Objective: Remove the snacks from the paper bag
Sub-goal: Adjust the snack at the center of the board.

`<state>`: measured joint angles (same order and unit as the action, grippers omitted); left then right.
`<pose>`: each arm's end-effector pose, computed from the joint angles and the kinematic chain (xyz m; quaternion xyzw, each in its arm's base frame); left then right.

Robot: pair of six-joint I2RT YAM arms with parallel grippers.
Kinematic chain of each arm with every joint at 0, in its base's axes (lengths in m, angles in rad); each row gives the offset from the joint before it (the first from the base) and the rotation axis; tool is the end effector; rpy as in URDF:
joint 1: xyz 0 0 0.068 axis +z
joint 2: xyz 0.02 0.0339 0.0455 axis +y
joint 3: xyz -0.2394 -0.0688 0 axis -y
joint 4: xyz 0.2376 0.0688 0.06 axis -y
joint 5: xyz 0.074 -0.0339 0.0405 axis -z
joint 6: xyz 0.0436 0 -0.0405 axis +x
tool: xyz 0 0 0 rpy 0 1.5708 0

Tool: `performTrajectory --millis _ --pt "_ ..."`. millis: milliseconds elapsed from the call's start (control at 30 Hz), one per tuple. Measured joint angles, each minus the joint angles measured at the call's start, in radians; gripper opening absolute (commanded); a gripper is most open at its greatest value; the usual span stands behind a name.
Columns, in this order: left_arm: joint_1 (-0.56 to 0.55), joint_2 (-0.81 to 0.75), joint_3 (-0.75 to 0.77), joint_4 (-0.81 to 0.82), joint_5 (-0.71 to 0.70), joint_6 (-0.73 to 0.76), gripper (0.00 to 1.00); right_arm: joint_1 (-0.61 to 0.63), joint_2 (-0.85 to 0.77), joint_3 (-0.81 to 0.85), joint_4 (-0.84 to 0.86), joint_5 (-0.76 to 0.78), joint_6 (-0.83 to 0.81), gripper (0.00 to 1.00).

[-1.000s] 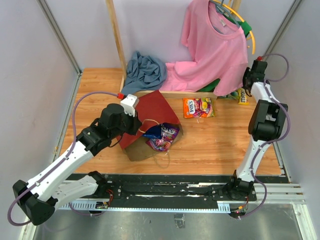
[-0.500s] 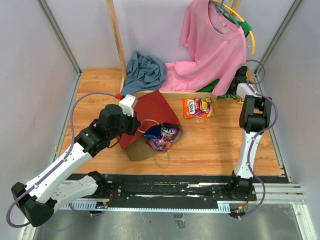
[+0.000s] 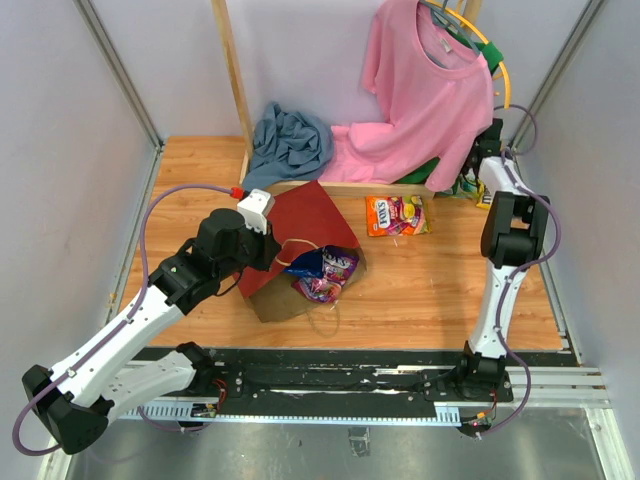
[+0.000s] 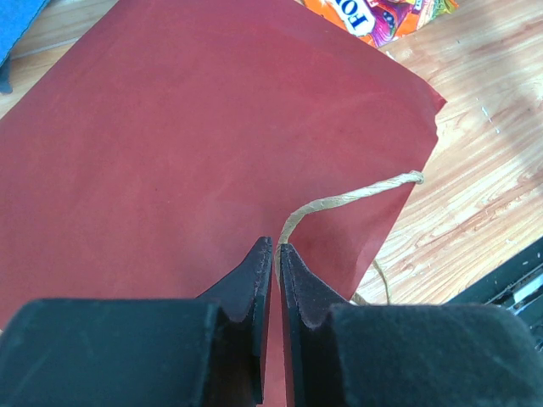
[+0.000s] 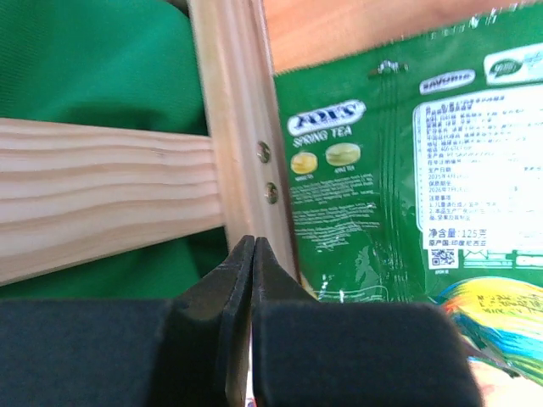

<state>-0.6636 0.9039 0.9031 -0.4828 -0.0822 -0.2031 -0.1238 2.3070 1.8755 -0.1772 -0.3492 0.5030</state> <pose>0.1704 -0.1287 0.3068 0.1745 0.8374 -0.1851 0.4838 0.5139 -0.0489 0.1803 0.1927 0.8553 0.2371 0.4185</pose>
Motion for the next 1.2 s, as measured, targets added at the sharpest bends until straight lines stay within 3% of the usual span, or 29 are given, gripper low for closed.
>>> performTrajectory --millis 367,633,967,1200 --pt "0.0 -0.003 0.0 -0.002 -0.002 0.0 0.13 -0.058 -0.068 -0.023 0.059 -0.007 0.007 0.01" --pt "0.0 -0.008 0.0 -0.014 -0.008 0.0 0.13 -0.104 0.048 -0.093 0.128 -0.101 0.053 0.01" --pt "0.0 -0.008 0.0 -0.018 -0.012 0.0 0.13 -0.107 0.042 -0.107 0.165 -0.145 0.085 0.01" --pt "0.0 -0.008 0.0 -0.021 -0.013 -0.004 0.13 -0.108 -0.145 -0.27 0.176 -0.144 0.13 0.01"
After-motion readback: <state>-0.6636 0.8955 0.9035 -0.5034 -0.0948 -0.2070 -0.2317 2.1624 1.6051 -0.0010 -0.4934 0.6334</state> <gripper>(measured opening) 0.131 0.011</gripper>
